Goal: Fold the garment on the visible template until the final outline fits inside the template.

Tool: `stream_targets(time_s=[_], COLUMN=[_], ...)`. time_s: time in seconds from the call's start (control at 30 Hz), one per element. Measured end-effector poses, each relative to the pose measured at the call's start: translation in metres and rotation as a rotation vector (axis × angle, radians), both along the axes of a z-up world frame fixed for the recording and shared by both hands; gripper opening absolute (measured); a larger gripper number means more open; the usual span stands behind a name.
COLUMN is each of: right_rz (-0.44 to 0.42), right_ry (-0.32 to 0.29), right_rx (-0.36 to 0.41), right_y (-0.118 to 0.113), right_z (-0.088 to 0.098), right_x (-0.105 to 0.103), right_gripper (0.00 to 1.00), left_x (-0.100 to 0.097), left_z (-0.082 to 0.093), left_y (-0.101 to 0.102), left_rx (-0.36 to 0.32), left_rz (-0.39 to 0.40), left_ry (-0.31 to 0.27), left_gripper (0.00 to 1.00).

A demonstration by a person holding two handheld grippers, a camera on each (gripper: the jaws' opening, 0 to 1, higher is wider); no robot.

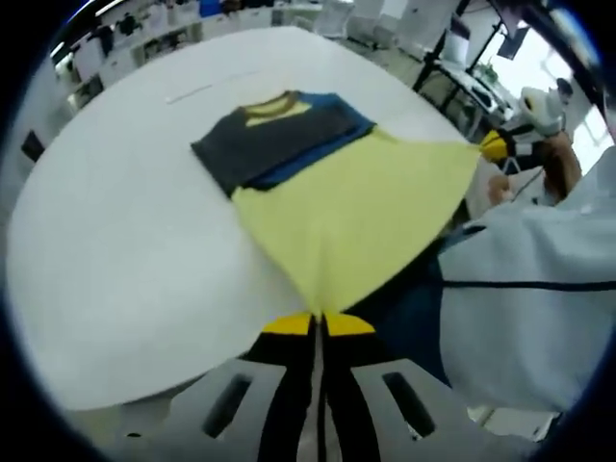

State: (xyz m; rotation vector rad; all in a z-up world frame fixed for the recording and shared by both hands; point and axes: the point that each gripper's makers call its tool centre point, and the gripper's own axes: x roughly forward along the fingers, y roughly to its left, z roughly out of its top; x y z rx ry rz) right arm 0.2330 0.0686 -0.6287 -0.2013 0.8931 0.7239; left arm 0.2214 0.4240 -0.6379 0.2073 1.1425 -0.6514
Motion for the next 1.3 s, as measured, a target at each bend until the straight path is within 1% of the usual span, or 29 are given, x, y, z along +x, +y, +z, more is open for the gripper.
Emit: stream_targets(time_s=[0.13, 0.2, 0.47, 0.63, 0.7, 0.83, 0.93, 1.0, 1.2, 1.3], right_rz=[0.006, 0.01, 0.041, 0.05, 0.052, 0.06, 0.073, 0.082, 0.108, 0.113], right_ry=[-0.029, -0.038, -0.046, -0.07, -0.078, -0.098, -0.109, -0.11, -0.113, -0.117], right_rx=[0.005, 0.0, 0.001, 0.014, 0.014, 0.034, 0.029, 0.015, 0.001, -0.004], right_y=[-0.002, -0.002, 0.002, 0.002, 0.0, 0.001, 0.004, 0.004, 0.008, 0.009], right_z=[0.012, 0.014, 0.022, 0.036, 0.04, 0.05, 0.057, 0.058, 0.065, 0.07], right_x=[0.002, 0.002, -0.003, -0.005, -0.005, -0.004, -0.004, -0.005, -0.009, -0.012], right_gripper=[0.02, 0.02, 0.02, 0.02, 0.02, 0.02, 0.02, 0.02, 0.02, 0.02], left_x=[-0.002, -0.003, -0.007, -0.009, -0.007, -0.006, -0.005, -0.005, -0.01, -0.01], left_z=[0.006, 0.01, 0.018, 0.024, 0.027, 0.031, 0.036, 0.036, 0.044, 0.048], left_y=[-0.002, -0.003, 0.001, 0.001, 0.0, 0.002, 0.001, 0.002, 0.001, 0.002], left_rx=[0.002, -0.005, 0.016, 0.02, -0.005, 0.004, 0.001, -0.002, 0.012, 0.017], left_rz=[-0.01, -0.021, -0.026, -0.037, -0.034, -0.036, -0.046, -0.042, -0.055, -0.058], left_ry=[-0.01, -0.014, -0.017, -0.024, -0.028, -0.04, -0.053, -0.05, -0.054, -0.068], left_gripper=[0.0, 0.0, 0.0, 0.0, 0.0, 0.0, 0.0, 0.0, 0.0, 0.0])
